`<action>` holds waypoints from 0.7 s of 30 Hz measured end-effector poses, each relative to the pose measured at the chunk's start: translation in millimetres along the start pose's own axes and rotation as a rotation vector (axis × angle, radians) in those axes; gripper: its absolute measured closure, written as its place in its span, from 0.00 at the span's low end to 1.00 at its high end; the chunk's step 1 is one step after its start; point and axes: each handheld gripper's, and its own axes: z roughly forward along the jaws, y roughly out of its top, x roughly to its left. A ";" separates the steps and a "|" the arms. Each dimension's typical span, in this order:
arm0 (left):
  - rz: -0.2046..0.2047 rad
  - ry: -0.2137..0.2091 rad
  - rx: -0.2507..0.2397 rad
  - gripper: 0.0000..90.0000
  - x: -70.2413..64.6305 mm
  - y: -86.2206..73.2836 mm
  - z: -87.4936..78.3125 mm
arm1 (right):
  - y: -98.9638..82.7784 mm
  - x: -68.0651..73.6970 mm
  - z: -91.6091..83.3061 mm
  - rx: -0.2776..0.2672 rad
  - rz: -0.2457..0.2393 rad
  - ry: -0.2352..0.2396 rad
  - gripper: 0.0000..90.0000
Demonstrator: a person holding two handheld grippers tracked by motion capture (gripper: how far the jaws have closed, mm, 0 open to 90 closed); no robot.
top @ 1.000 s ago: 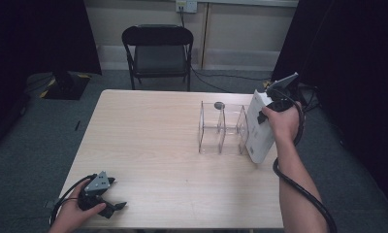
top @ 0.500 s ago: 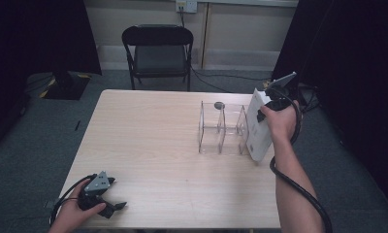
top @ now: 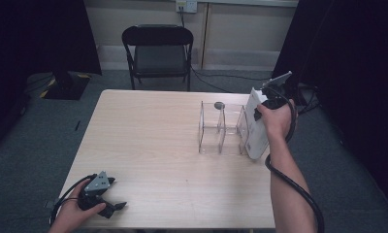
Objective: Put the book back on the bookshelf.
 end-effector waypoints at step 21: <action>0.002 0.000 -0.001 0.00 0.1 0.0 0.0 | 2.5 0.6 9.6 -0.012 -0.002 -0.006 0.59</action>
